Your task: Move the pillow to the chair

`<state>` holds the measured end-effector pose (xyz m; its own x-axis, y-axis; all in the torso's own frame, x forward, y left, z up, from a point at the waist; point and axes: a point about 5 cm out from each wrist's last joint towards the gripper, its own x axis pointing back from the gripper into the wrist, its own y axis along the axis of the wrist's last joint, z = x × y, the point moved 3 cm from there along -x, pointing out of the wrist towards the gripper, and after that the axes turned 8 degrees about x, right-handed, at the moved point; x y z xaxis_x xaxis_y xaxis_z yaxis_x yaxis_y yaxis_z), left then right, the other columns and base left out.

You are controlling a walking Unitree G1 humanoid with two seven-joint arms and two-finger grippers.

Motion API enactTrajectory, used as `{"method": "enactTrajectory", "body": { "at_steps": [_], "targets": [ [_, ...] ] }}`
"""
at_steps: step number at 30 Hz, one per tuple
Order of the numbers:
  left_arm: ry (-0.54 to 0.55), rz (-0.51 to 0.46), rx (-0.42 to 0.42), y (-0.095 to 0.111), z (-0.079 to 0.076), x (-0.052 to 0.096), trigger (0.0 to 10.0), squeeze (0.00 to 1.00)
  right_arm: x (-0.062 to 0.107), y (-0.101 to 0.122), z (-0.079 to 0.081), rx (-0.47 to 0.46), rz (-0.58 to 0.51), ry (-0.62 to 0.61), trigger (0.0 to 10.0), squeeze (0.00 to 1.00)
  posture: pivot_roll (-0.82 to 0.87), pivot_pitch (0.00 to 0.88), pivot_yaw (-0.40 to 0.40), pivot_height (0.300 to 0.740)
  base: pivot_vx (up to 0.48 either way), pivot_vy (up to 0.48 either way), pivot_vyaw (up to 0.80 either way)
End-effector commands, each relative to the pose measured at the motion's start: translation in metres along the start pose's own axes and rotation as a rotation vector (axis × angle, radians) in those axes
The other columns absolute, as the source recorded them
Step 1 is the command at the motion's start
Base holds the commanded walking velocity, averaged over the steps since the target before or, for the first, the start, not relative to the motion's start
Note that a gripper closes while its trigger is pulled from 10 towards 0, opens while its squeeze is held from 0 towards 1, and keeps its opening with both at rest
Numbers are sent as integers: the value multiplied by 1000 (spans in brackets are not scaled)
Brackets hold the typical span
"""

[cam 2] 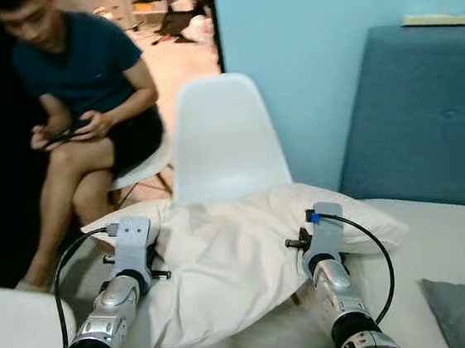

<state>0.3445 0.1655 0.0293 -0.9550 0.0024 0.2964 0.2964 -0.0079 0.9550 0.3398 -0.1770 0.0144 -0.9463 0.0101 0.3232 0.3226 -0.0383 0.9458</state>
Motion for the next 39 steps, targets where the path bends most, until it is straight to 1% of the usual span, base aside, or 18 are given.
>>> {"method": "enactTrajectory", "body": {
  "at_steps": [1, 3, 8, 12, 15, 18, 23, 28, 39],
  "targets": [
    [12, -26, 4, 4, 4, 0, 10000, 0, -3, 13, 4, -1, -54, 11, 10000, 0, -49, 33, 37, 740, 0, 0, -800],
    [12, -28, 9, 5, 4, 0, 10000, 0, -3, 13, 5, -8, -55, 14, 10000, 0, -48, 32, 35, 740, 0, 0, -659],
    [1, -49, 43, 8, 2, 0, 10000, 0, -3, 14, 9, -2, -70, 32, 10000, 0, -48, 30, 34, 740, 0, 0, 0],
    [12, -69, 35, 11, 2, 1, 10000, 0, -3, 16, 12, 3, -79, 54, 10000, 0, -46, 27, 33, 740, 0, 0, 0],
    [18, -74, 45, 11, 2, 1, 10000, 0, -4, 19, 16, 2, -86, 82, 10000, 0, -46, 26, 30, 740, 0, 0, 0],
    [14, -76, 71, 11, 0, 1, 10000, 0, -4, 19, 19, 19, -87, 107, 10000, 0, -44, 18, 20, 740, 0, 0, 0],
    [-4, -77, 125, 9, -4, 3, 10000, 0, -4, 22, 21, 17, -97, 108, 10000, 0, -43, 17, 19, 740, 0, 0, 0],
    [-30, -75, 136, 7, -6, 5, 10000, 0, -5, 27, 21, 10, -119, 106, 10000, 0, -43, 12, 16, 740, 290, 0, 0],
    [-42, -76, 136, 8, -5, 5, 10000, 0, -5, 29, 22, -5, -136, 110, 10000, 0, -39, 16, 22, 740, 329, 0, 0]
  ]
}}
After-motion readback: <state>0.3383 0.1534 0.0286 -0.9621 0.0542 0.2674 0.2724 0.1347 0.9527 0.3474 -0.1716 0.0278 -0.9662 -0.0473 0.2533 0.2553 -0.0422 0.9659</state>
